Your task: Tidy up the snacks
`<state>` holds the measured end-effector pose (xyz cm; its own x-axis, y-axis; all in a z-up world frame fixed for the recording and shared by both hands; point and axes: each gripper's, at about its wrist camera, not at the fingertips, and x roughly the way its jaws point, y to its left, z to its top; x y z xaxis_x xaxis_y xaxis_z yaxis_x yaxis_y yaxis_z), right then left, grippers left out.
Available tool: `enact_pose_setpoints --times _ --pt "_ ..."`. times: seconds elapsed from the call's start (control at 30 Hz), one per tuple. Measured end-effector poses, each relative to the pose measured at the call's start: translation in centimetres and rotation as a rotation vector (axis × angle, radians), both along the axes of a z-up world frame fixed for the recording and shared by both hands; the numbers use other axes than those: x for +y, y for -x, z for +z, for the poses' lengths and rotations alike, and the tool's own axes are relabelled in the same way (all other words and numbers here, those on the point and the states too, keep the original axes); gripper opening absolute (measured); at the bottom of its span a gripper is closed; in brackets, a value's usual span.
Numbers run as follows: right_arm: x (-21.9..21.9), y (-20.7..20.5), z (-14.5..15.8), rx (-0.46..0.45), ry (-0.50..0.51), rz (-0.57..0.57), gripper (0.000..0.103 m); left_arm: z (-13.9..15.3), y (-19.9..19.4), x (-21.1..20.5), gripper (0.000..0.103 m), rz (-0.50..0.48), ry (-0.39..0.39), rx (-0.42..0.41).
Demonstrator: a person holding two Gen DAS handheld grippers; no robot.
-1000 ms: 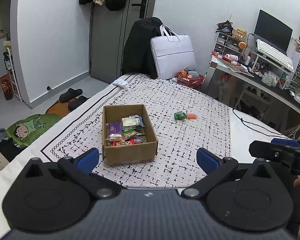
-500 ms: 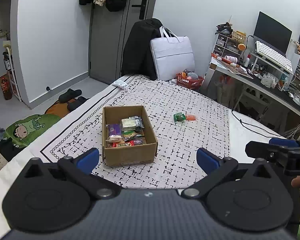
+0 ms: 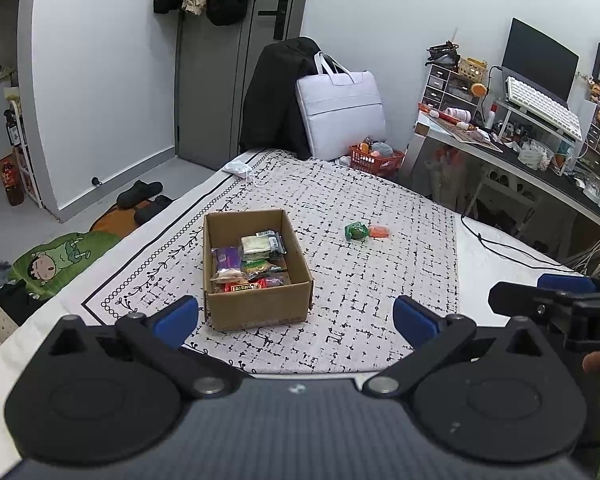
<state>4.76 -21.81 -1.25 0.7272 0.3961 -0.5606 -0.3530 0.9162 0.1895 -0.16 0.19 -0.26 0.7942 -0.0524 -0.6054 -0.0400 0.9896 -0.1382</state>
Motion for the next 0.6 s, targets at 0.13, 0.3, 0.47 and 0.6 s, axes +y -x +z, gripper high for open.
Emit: enact_pose_setpoints --times 0.13,0.3,0.47,0.6 --pt "0.05 -0.06 0.17 -0.004 0.004 0.003 0.103 0.01 0.00 -0.05 0.103 0.001 0.001 -0.002" --pt "0.19 -0.16 0.25 -0.004 0.004 0.006 0.103 0.14 -0.03 -0.20 0.103 -0.006 -0.001 -0.006" --pt "0.22 -0.29 0.08 -0.003 0.004 0.002 0.103 0.00 -0.17 -0.44 0.103 -0.016 -0.003 -0.010" --pt "0.33 -0.49 -0.20 0.007 0.007 -0.005 0.103 -0.30 -0.35 -0.49 0.103 -0.021 -0.001 -0.005"
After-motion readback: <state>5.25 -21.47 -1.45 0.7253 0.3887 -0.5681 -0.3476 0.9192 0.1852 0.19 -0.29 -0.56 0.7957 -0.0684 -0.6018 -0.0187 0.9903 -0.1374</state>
